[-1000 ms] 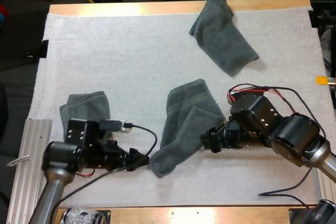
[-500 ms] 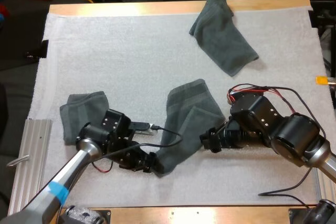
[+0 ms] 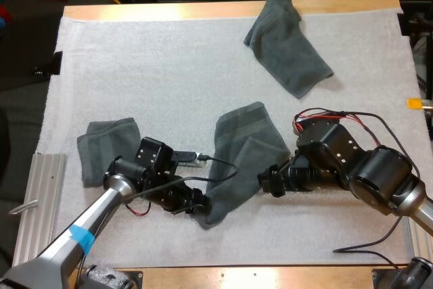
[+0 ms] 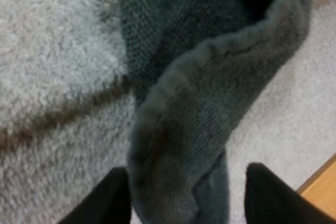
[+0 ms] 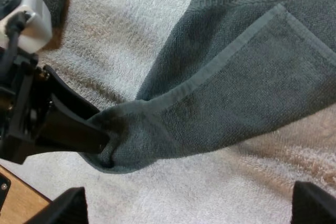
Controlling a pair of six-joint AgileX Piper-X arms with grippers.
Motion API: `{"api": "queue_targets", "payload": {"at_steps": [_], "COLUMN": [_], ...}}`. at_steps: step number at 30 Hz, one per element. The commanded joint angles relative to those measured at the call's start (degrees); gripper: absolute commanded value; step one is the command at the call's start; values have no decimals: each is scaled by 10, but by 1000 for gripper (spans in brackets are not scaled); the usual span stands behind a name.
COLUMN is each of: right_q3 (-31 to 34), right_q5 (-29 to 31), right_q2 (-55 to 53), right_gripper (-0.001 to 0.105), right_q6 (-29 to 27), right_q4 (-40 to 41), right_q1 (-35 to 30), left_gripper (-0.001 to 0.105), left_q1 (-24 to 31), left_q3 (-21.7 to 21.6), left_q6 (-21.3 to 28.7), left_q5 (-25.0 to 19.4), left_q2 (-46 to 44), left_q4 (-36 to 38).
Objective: Pick towel from pile, fold and stack
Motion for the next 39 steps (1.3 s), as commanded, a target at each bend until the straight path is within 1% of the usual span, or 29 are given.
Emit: {"api": "queue_targets", "payload": {"at_steps": [1,7,9,11,14,16,17,20,22,23,25,26,27,31,34,36,38,39], "right_q3": [-3,-3,-3,-3,-3,-3,-3,-3,-3,-3,-3,-3,-3,-3,-3,-3,-3,-3], "right_q5": [-5,-5,-5,-5,-5,-3,-1,2,4,5,19,28,39,53,56,55,55,55], "right_q2": [-6,-6,-6,-6,-6,-6,-6,-6,-6,-6,-6,-6,-6,-6,-6,-6,-6,-6], "right_gripper": [74,74,74,74,74,74,74,74,74,74,74,74,74,74,74,74,74,74], "right_q6": [-7,-7,-7,-7,-7,-7,-7,-7,-13,-19,-29,-31,-33,-49,-50,-50,-50,-50], "right_q4": [3,3,3,3,3,3,3,4,4,4,3,3,3,3,3,3,3,3], "right_q1": [-2,-2,-2,-2,-2,-2,-2,-2,-2,-2,-2,-2,-2,-2,-2,-2,-2,-2], "left_gripper": [45,45,42,35,16,3,0,0,0,0,0,0,0,0,0,0,0,0], "left_q1": [-1,-1,-1,-1,-1,-1,-1,-1,-1,-1,-1,-1,-1,-1,-1,-8,-22,-36], "left_q3": [0,0,0,0,0,0,-1,-11,-31,-42,-78,-90,-113,-196,-250,-271,-286,-294], "left_q6": [-6,-6,-6,-6,-4,8,12,43,88,101,142,155,175,232,250,250,253,264], "left_q5": [-6,-6,-6,-6,-7,-10,-14,-54,-97,-113,-173,-192,-217,-283,-306,-310,-325,-337], "left_q2": [7,33,34,34,34,34,34,31,25,22,11,7,-2,-31,-45,-54,-63,-70], "left_q4": [-3,-3,-3,-3,-3,-2,0,28,71,90,141,157,179,242,286,302,307,309]}}
